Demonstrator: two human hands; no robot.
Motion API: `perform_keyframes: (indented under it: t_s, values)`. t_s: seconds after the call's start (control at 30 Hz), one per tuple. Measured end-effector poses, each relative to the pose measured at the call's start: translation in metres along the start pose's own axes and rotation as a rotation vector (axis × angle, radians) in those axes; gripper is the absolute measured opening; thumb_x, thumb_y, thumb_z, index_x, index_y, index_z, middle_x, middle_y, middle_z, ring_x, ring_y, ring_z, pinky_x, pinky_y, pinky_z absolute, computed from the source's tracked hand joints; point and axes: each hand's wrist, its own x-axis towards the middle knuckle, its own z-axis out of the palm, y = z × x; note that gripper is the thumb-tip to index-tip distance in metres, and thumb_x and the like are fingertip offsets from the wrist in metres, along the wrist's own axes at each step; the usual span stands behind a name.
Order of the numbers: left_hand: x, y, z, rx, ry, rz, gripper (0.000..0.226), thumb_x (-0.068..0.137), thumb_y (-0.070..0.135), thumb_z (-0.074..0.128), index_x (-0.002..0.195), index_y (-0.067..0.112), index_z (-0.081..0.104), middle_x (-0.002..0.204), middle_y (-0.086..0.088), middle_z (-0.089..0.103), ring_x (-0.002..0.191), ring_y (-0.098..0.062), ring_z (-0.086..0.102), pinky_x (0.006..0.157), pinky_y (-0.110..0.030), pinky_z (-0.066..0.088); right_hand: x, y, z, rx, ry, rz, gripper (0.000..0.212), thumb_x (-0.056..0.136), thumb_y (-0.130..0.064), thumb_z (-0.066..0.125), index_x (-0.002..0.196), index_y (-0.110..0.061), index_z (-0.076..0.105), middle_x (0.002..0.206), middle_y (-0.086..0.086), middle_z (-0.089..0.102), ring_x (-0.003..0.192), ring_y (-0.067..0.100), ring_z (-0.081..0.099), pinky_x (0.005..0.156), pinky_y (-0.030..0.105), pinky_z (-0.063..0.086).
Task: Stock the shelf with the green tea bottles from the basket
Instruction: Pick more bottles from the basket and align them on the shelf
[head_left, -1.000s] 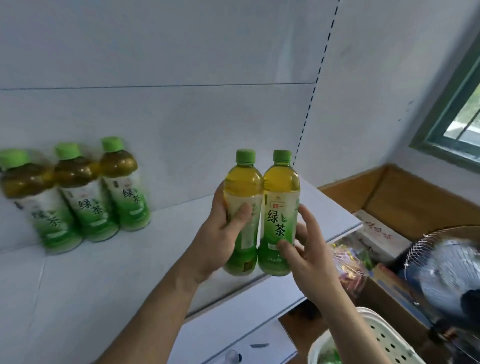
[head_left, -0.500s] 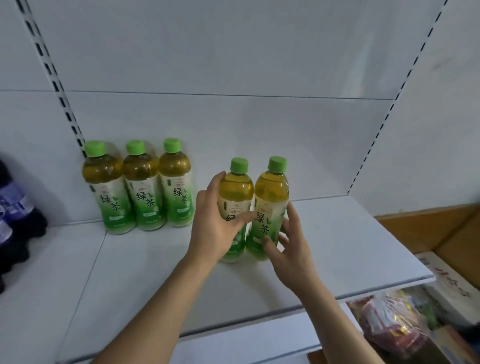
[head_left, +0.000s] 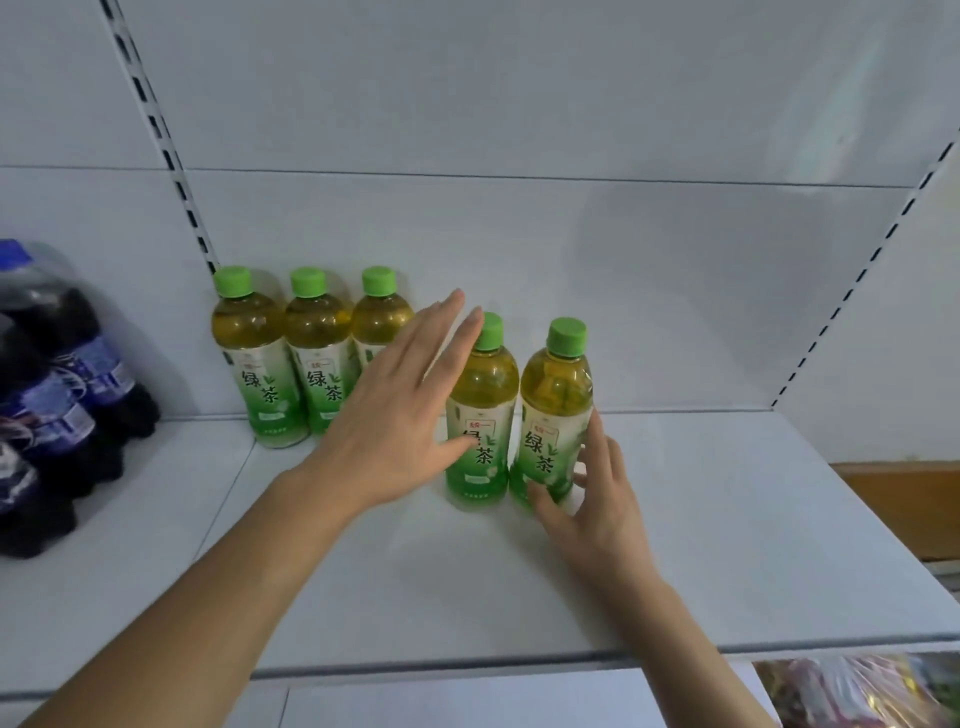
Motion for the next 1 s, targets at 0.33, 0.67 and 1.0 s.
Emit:
perform_keyframes:
  t_s: [0.33,0.67,1.0]
  values:
    - [0.033,-0.022,0.001,0.303,0.054,0.013,0.126,0.072,0.058,0.092,0.167,0.008,0.025,0.171,-0.012,0.037,0.159,-0.036,0.031,0.128,-0.067,0.023,0.033,-0.006,0.014,-0.119,-0.01,-0.02,0.11,0.096,-0.035,0.079,0.173,-0.04,0.001,0.152,0.0,0.055,0.122,0.032,0.069,0.093,0.055,0.061]
    - [0.048,-0.046,0.005,0.473,0.038,-0.01,0.128,0.074,0.071,0.085,0.167,0.007,0.026,0.17,-0.014,0.038,0.161,-0.038,0.028,0.127,-0.074,0.015,0.067,-0.008,0.034,-0.168,-0.033,-0.014,0.106,0.102,-0.028,0.072,0.172,-0.038,-0.006,0.159,0.0,0.058,0.124,0.034,0.07,0.094,0.051,0.061]
    - [0.052,-0.056,0.009,0.47,0.041,-0.037,0.125,0.074,0.068,0.086,0.167,0.007,0.027,0.168,-0.015,0.038,0.159,-0.038,0.03,0.125,-0.073,0.02,0.085,-0.002,0.052,-0.194,-0.067,-0.022,0.103,0.106,-0.028,0.066,0.171,-0.034,-0.014,0.162,0.009,0.054,0.117,0.044,0.07,0.087,0.052,0.06]
